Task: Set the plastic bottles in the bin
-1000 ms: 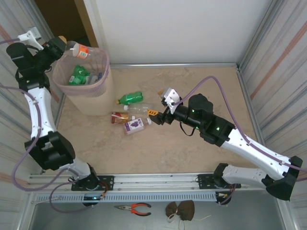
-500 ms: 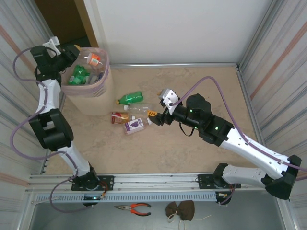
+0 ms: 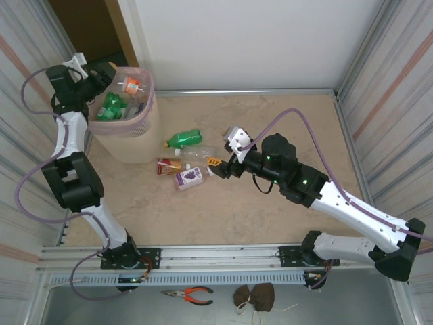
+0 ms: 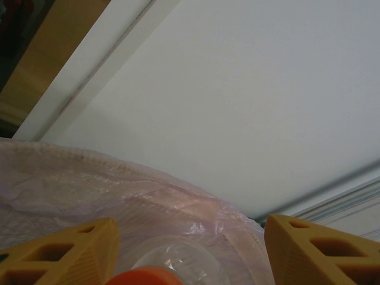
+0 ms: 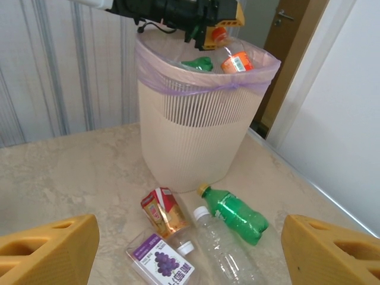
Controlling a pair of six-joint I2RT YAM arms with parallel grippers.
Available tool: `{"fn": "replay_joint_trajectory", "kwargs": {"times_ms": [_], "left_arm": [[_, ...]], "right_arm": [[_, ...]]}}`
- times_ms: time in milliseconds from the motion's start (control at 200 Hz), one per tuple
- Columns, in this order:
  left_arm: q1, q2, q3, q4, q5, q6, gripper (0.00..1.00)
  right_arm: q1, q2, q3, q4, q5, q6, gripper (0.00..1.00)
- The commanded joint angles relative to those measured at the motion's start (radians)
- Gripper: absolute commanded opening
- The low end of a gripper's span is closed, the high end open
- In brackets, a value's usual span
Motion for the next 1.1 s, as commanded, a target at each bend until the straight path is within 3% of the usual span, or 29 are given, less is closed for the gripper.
{"fn": "replay_joint_trajectory", "kwargs": {"times_ms": [0, 291, 446, 666, 897, 1097], "left_arm": [[0.021, -0.098, 0.017, -0.029, -0.036, 0.055, 0.67], [0.01, -0.194, 0.032, -0.125, -0.093, 0.161, 0.68], [-0.03, -0.17, 0.063, -0.201, -0.066, 0.223, 0.56], [-0.054, -0.096, 0.041, -0.192, -0.029, 0.206, 0.46], [-0.068, -0.017, 0.038, -0.185, 0.018, 0.183, 0.43], [-0.095, -0.069, -0.011, -0.203, 0.009, 0.23, 0.43]], "right_arm": [[0.012, -0.013, 0.002, -0.001, 0.018, -0.004, 0.79], [0.017, 0.001, 0.01, 0.011, 0.009, -0.011, 0.79], [0.019, 0.011, 0.013, 0.014, 0.005, -0.014, 0.79], [0.024, 0.0, 0.009, 0.006, 0.013, -0.014, 0.79], [0.027, -0.009, 0.002, 0.002, 0.024, -0.012, 0.79], [0.026, 0.011, 0.008, -0.016, 0.085, 0.027, 0.79]]}}
